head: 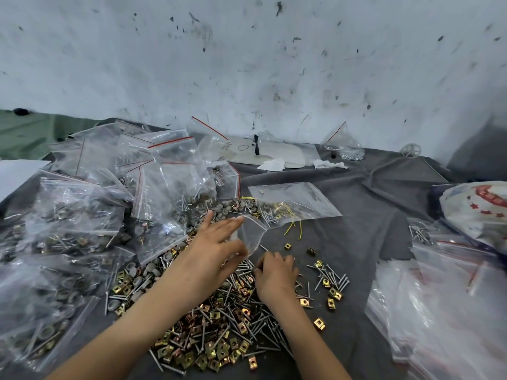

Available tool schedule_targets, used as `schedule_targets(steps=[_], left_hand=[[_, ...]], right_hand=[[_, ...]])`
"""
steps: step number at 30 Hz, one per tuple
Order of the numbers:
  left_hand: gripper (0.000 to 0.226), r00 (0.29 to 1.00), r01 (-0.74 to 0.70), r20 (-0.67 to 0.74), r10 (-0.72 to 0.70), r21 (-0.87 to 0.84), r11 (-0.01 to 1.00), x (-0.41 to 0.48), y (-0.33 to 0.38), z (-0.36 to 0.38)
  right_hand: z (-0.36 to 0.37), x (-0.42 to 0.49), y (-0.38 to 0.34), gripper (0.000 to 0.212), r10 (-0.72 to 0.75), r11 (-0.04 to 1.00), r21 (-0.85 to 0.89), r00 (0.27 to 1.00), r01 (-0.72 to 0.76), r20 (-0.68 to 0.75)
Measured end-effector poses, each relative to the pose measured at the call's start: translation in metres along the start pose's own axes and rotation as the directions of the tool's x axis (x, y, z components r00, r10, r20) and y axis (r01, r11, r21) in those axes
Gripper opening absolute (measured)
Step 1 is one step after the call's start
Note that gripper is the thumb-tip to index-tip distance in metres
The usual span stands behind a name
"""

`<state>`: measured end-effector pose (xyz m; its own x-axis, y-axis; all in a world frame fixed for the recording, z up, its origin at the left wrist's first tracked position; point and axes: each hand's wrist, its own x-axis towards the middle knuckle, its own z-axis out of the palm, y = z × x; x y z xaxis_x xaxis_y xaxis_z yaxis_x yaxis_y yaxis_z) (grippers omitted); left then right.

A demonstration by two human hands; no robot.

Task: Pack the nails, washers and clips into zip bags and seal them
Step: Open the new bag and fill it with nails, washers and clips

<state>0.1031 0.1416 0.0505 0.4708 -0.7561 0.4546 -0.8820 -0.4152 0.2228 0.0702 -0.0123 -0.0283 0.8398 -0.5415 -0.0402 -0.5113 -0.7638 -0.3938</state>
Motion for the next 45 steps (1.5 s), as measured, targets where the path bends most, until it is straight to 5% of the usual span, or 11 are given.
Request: schedule_targets(steps=[5, 16, 19, 23, 29, 31, 34, 36, 38, 40, 45], left_hand=[[0.010, 1.000, 0.011, -0.011, -0.011, 0.014, 1.000, -0.001, -0.004, -0.003], [0.017, 0.999, -0.010, -0.039, 0.010, 0.007, 1.000, -0.001, -0.007, -0.003], [0.016, 0.999, -0.016, -0.034, 0.016, -0.005, 1.000, -0.003, -0.008, -0.004], [0.016, 1.000, -0.017, -0.006, 0.016, -0.025, 1.000, -0.004, -0.010, -0.007], [0.014, 0.998, -0.053, 0.014, 0.054, -0.033, 0.998, 0.004, -0.004, -0.007], [0.013, 0.998, -0.058, 0.019, 0.058, -0.031, 0.998, 0.005, -0.003, -0.007], [0.009, 0.999, -0.018, 0.028, 0.019, -0.036, 0.999, 0.004, -0.004, -0.008], [0.005, 1.000, 0.006, 0.031, -0.004, -0.047, 0.999, 0.003, -0.005, -0.008], [0.005, 0.999, 0.016, 0.036, -0.014, -0.053, 0.998, 0.002, -0.005, -0.006], [0.006, 0.999, 0.011, 0.033, -0.010, -0.049, 0.999, 0.002, -0.004, -0.005], [0.005, 1.000, 0.007, 0.025, -0.006, -0.051, 0.999, 0.000, -0.003, -0.005]], right_hand=[[-0.006, -0.003, 0.009, 0.018, -0.025, 0.994, 0.100, 0.994, 0.035, -0.102], [-0.002, 0.002, -0.001, 0.010, -0.055, 0.996, 0.066, 0.998, 0.055, 0.008], [-0.015, -0.007, -0.003, 0.005, -0.016, 0.948, 0.312, 0.986, 0.068, -0.164], [-0.059, -0.026, -0.014, 0.015, 0.038, 0.712, 0.593, 0.822, 0.377, -0.568], [-0.096, -0.046, -0.030, 0.009, -0.432, 0.719, 0.139, 0.595, 0.681, -0.678], [-0.093, -0.042, -0.027, 0.018, -0.466, 0.744, 0.105, 0.624, 0.660, -0.628], [-0.088, -0.029, -0.010, 0.015, -0.227, 0.705, 0.364, 0.679, 0.609, -0.698], [-0.077, -0.012, 0.006, 0.012, -0.098, 0.789, 0.456, 0.817, 0.412, -0.569], [-0.056, 0.002, 0.018, 0.014, -0.088, 0.925, 0.334, 0.959, 0.179, -0.270], [-0.031, 0.008, 0.024, 0.019, -0.135, 0.981, 0.131, 0.988, 0.144, -0.069], [-0.011, 0.015, 0.020, 0.016, -0.186, 0.976, -0.133, 0.979, 0.174, -0.085]])
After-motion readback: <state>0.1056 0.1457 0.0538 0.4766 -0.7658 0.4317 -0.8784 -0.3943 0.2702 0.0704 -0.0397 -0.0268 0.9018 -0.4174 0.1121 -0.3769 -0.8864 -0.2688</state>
